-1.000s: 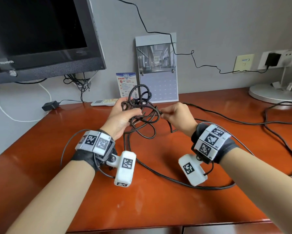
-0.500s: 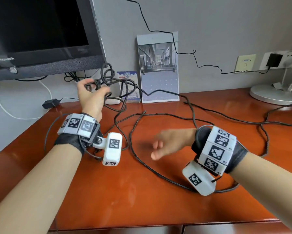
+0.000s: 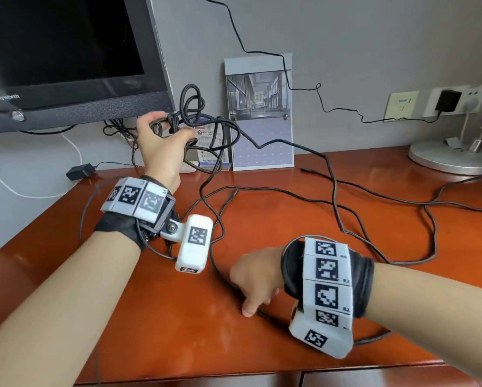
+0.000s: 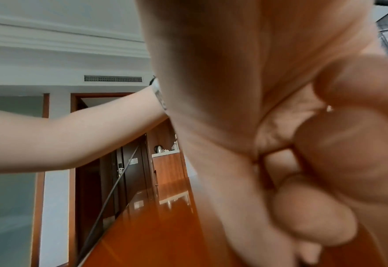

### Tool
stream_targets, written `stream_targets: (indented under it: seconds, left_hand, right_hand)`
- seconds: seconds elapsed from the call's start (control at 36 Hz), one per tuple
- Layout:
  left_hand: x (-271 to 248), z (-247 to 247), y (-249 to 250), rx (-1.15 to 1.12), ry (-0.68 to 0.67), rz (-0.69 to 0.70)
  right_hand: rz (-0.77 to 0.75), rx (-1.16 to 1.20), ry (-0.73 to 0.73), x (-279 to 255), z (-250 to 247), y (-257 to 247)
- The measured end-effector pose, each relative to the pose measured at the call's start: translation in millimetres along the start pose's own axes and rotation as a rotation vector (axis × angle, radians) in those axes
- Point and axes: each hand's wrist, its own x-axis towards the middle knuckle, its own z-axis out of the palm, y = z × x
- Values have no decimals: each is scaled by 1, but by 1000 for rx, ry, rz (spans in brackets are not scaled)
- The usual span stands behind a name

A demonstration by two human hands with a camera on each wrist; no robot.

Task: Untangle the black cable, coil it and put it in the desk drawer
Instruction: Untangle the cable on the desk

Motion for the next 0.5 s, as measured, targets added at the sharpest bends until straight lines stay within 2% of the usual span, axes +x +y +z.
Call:
stream_targets:
  seconds: [0.08,0.22,0.33,0.36,0.44,0.5]
  left_hand:
    - [1,3,11,3,24,7]
    - [8,8,34,-48,10,50]
    - [12,16,49,-51,-22,128]
    - [12,18,52,-48,-26,140]
    - [11,21,57,-32,-47,155]
    - [11,21,55,-30,-66,154]
  right_hand:
    - [58,-2,137,1,-4,-5]
    - [51,-321,385,21,-22,-17]
    - [49,-212,535,37,-42,-15]
    - [52,-159,519,41,-45,-11]
    - [68,-63,339,50,-49,-4]
    - [72,-2,290,53,-48,3]
